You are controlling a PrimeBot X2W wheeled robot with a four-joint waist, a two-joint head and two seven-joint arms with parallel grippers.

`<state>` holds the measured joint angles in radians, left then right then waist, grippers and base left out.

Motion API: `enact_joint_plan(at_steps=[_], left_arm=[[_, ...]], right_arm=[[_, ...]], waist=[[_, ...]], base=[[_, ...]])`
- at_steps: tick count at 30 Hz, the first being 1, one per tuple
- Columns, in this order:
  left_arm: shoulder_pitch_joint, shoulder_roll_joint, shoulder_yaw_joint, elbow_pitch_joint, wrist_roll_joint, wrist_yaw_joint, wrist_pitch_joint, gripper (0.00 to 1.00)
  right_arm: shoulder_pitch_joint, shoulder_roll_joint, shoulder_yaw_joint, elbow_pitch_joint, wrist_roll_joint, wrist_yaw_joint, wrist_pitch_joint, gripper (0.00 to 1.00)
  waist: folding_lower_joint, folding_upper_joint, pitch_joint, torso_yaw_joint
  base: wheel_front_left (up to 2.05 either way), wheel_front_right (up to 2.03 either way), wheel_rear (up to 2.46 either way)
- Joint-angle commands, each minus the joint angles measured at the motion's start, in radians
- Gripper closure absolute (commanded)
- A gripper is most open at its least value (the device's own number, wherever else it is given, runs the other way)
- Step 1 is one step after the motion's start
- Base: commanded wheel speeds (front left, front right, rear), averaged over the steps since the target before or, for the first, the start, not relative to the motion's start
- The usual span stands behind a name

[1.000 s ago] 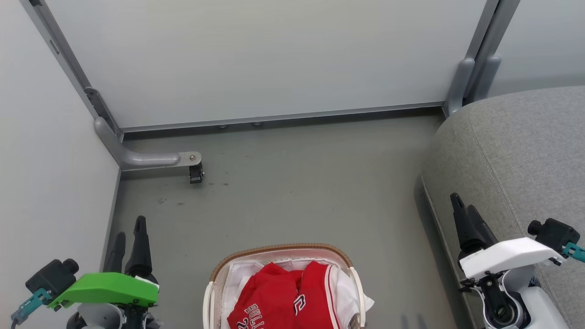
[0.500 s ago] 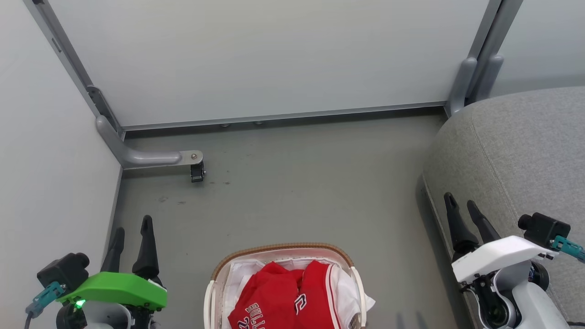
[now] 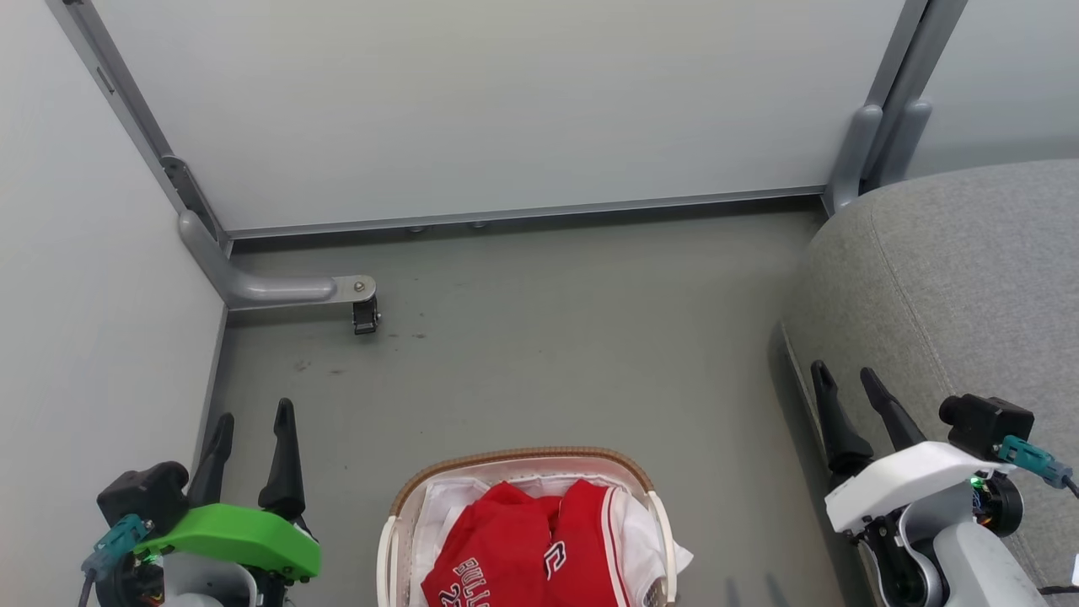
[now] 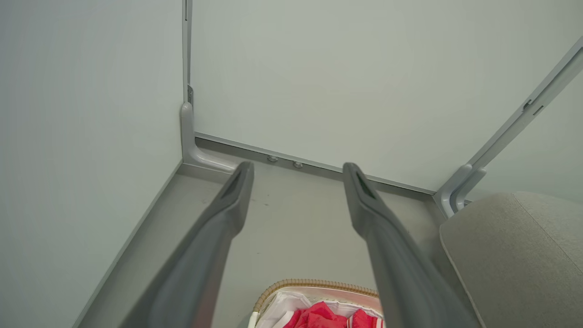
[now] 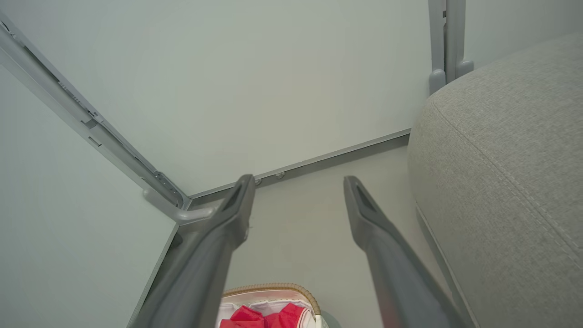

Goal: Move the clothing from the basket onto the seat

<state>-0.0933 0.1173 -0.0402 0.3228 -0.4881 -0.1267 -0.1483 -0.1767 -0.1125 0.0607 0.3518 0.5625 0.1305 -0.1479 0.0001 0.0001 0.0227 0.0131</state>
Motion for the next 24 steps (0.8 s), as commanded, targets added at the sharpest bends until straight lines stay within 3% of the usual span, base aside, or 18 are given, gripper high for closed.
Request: enact_joint_plan(at_steps=[1, 24], left_arm=[[-0.013, 0.012, -0.005, -0.005, 0.030, 0.002, -0.010, 0.00], [0.027, 0.001, -0.009, 0.007, 0.235, 0.005, -0.063, 0.00]], right_arm=[[-0.021, -0.010, 0.002, -0.001, -0.029, 0.000, -0.010, 0.00], [0.012, 0.000, 0.000, 0.036, -0.251, 0.000, -0.063, 0.00]], waist=[[-0.0001, -0.0001, -0.001, 0.000], [-0.0001, -0.0001, -0.008, 0.002]], base=[[0.00, 0.00, 0.00], [0.00, 0.00, 0.00]])
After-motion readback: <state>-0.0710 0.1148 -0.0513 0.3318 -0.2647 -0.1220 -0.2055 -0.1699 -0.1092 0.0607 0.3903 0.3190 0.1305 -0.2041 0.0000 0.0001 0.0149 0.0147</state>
